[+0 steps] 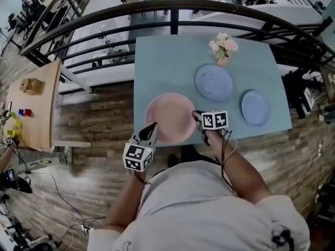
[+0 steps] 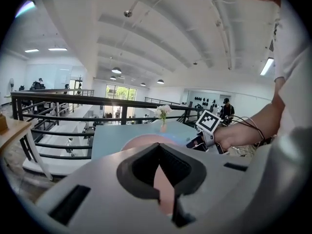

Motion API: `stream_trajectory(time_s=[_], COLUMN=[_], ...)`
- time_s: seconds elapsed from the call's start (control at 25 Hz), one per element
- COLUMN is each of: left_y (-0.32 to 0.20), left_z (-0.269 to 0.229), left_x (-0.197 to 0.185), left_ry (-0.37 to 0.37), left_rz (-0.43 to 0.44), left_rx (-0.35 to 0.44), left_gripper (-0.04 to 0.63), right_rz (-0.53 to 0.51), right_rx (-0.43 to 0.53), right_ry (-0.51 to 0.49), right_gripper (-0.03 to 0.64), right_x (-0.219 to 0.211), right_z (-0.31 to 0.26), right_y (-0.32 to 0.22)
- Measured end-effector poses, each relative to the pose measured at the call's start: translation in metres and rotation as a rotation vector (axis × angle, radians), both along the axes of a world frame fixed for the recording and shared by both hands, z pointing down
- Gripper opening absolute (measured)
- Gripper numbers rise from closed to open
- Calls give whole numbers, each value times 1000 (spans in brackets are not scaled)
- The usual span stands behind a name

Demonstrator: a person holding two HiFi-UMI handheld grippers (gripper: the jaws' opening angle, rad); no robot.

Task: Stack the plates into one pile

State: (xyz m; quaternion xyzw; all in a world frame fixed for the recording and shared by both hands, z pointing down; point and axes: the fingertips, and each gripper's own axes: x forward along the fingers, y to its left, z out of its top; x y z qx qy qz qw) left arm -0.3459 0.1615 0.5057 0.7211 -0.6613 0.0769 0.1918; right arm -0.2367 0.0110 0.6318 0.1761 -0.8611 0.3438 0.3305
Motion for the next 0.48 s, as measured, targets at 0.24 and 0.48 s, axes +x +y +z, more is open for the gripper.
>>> stream_trajectory(time_s=[0.24,0.48], left_y=[-17,-46], left_z=[-12,-15], left_x=[28,70], left_ry=[-18,-28], left_rz=[87,193], left_rx=[22,27], left_gripper=[5,5], right_rz=[95,194], right_rx=[19,27], right_ry=[-8,-11], right_gripper=[21,23], right_x=[52,109], right_z=[-13,-15], right_y=[-9,-27])
